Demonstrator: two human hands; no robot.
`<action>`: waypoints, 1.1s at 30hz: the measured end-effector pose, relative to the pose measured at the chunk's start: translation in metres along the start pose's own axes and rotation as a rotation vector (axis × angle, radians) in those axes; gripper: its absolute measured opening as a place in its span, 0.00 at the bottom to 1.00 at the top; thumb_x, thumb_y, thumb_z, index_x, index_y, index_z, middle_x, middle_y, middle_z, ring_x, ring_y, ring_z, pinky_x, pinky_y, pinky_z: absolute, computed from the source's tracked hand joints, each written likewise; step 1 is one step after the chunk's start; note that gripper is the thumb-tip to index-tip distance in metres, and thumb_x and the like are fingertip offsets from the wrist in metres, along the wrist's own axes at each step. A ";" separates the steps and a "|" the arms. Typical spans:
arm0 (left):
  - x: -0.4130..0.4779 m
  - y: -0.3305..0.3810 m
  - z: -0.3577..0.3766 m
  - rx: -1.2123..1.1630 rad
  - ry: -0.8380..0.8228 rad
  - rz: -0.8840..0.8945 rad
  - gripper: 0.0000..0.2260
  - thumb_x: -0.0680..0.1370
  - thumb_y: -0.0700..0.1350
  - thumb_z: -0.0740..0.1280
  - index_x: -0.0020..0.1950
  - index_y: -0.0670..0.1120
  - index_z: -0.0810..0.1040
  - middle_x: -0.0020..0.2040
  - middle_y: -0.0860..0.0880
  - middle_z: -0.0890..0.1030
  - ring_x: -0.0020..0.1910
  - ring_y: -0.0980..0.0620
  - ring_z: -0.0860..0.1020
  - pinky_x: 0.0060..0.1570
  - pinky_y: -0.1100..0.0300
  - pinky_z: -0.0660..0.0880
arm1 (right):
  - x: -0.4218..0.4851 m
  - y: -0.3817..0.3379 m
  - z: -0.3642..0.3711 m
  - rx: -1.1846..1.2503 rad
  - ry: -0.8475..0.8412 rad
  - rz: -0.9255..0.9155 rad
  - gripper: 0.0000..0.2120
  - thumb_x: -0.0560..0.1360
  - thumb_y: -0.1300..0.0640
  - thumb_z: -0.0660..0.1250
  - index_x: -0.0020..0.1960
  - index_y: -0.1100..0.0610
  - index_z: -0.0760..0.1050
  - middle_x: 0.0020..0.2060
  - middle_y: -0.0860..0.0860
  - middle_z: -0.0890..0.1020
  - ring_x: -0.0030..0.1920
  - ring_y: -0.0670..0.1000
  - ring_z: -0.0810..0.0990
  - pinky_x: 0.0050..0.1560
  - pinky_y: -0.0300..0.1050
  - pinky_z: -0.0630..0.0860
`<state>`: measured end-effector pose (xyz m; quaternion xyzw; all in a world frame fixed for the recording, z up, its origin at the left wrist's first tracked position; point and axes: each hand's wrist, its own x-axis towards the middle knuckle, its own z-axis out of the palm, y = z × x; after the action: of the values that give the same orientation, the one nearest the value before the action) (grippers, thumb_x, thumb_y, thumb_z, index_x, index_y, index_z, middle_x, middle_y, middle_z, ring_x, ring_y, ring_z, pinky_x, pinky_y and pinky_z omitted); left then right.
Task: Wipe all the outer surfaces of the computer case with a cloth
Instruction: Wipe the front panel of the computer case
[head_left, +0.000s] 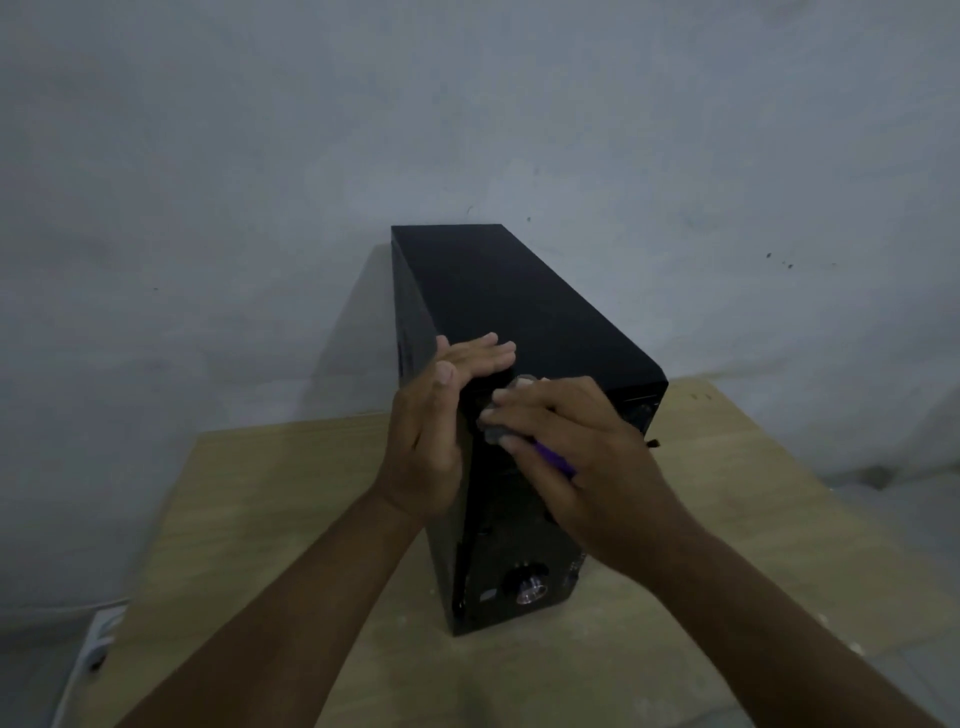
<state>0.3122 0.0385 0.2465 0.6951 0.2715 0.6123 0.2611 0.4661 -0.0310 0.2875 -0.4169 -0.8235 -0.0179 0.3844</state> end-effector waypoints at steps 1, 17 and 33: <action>0.000 0.000 -0.002 0.021 -0.012 0.003 0.32 0.86 0.55 0.43 0.62 0.36 0.80 0.63 0.45 0.81 0.70 0.49 0.74 0.79 0.47 0.53 | 0.003 0.001 0.000 -0.025 0.018 0.023 0.14 0.79 0.53 0.62 0.60 0.55 0.79 0.56 0.47 0.79 0.58 0.42 0.72 0.62 0.32 0.67; 0.001 -0.002 -0.006 0.021 -0.057 0.047 0.34 0.86 0.58 0.43 0.64 0.36 0.79 0.66 0.44 0.80 0.72 0.48 0.73 0.79 0.47 0.53 | 0.023 -0.008 0.023 -0.194 0.301 0.216 0.08 0.78 0.53 0.65 0.51 0.56 0.80 0.46 0.49 0.78 0.46 0.44 0.69 0.45 0.42 0.71; 0.000 -0.006 -0.003 0.053 -0.038 0.098 0.34 0.86 0.58 0.42 0.65 0.36 0.79 0.66 0.44 0.79 0.71 0.48 0.73 0.78 0.41 0.55 | 0.015 -0.018 0.050 -0.205 0.463 0.269 0.08 0.79 0.54 0.64 0.51 0.57 0.80 0.46 0.48 0.78 0.48 0.42 0.68 0.47 0.39 0.68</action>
<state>0.3086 0.0427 0.2425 0.7257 0.2481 0.6037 0.2174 0.4173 -0.0152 0.2670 -0.5440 -0.6448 -0.1447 0.5171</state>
